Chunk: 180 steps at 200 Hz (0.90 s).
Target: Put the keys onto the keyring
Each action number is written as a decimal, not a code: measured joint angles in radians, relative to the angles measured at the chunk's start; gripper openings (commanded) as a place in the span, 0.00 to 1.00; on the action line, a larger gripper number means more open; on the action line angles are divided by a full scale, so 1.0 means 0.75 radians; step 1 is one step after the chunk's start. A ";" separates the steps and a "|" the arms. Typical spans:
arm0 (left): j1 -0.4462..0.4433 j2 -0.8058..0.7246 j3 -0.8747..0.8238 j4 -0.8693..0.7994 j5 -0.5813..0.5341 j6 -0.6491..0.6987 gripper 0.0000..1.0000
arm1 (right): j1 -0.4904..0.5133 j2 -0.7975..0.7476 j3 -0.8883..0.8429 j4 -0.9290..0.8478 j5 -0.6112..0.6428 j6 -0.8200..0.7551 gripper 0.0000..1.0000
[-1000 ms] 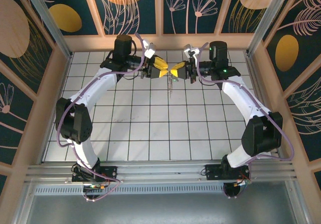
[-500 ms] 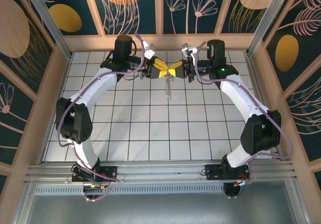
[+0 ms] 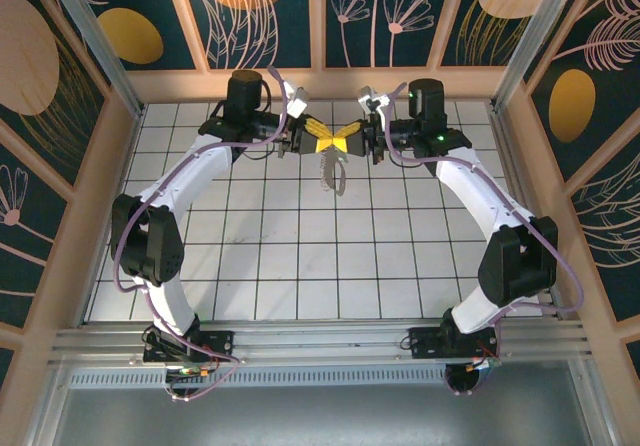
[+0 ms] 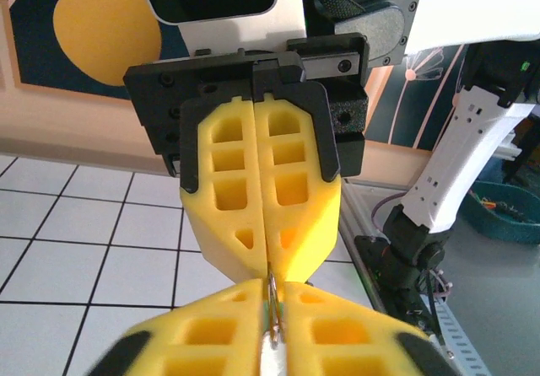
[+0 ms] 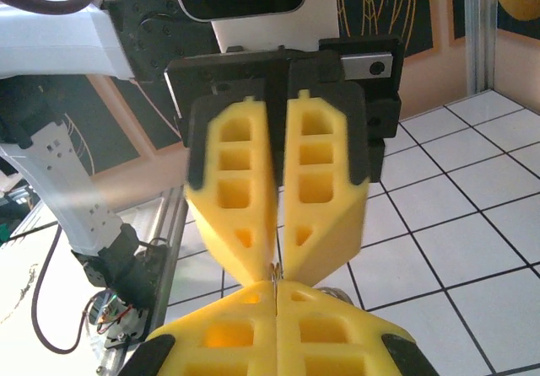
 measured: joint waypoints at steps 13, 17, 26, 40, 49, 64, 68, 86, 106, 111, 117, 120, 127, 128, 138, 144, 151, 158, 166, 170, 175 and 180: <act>0.002 0.000 -0.001 0.001 -0.009 0.007 0.00 | 0.000 0.000 0.003 -0.001 0.001 0.000 0.00; 0.002 0.000 -0.001 0.003 -0.010 0.014 0.00 | 0.000 0.001 0.003 -0.001 0.002 0.000 0.00; 0.003 0.000 -0.001 0.001 -0.013 0.010 0.00 | 0.000 0.002 0.003 -0.001 0.003 0.000 0.00; 0.003 0.000 -0.001 0.001 -0.017 0.011 0.00 | 0.000 0.005 0.004 0.000 0.004 0.000 0.00; 0.003 0.000 -0.001 0.001 -0.021 0.011 0.00 | 0.000 0.006 0.004 0.002 0.005 0.001 0.00; 0.003 0.000 -0.003 0.002 -0.025 0.011 0.05 | 0.000 0.009 0.004 0.009 0.005 0.004 0.00; 0.003 0.000 -0.004 0.002 -0.025 0.011 0.06 | 0.000 0.010 0.004 0.009 0.005 0.005 0.00; 0.003 0.000 -0.007 0.001 -0.037 0.015 0.02 | 0.000 0.014 0.004 0.015 0.008 0.016 0.00; 0.003 -0.007 -0.020 0.003 -0.071 0.027 0.00 | 0.000 0.019 0.004 0.025 0.025 0.036 0.00; 0.003 -0.011 -0.025 0.003 -0.082 0.031 0.00 | 0.001 0.020 0.004 0.027 0.026 0.040 0.00; 0.003 -0.016 -0.031 0.003 -0.094 0.032 0.00 | 0.001 0.022 0.004 0.029 0.030 0.045 0.00; 0.003 -0.017 -0.032 0.003 -0.098 0.032 0.00 | 0.001 0.022 0.004 0.030 0.031 0.046 0.00; 0.002 -0.022 -0.037 0.005 -0.110 0.036 0.00 | 0.001 0.023 0.004 0.031 0.033 0.051 0.03; 0.002 -0.023 -0.037 0.005 -0.111 0.036 0.00 | 0.001 0.023 0.004 0.031 0.034 0.052 0.04; 0.000 -0.032 -0.048 0.015 -0.130 0.038 0.00 | 0.002 0.023 0.004 0.035 0.040 0.064 0.13; -0.001 -0.038 -0.055 0.025 -0.139 0.036 0.00 | 0.002 0.023 0.003 0.039 0.043 0.073 0.19; -0.002 -0.046 -0.069 0.044 -0.150 0.035 0.00 | 0.004 0.023 0.002 0.050 0.054 0.078 0.24; -0.004 -0.055 -0.086 0.056 -0.161 0.028 0.00 | 0.005 0.023 0.001 0.072 0.066 0.085 0.28; -0.009 -0.066 -0.107 0.076 -0.176 0.020 0.00 | 0.004 0.021 -0.002 0.097 0.071 0.096 0.32; -0.012 -0.069 -0.117 0.087 -0.182 0.010 0.00 | 0.004 0.017 -0.006 0.111 0.078 0.106 0.34; -0.018 -0.074 -0.133 0.104 -0.195 0.001 0.00 | 0.004 0.013 -0.011 0.124 0.080 0.110 0.35; -0.021 -0.077 -0.148 0.122 -0.204 -0.010 0.00 | 0.003 0.004 -0.020 0.142 0.087 0.111 0.36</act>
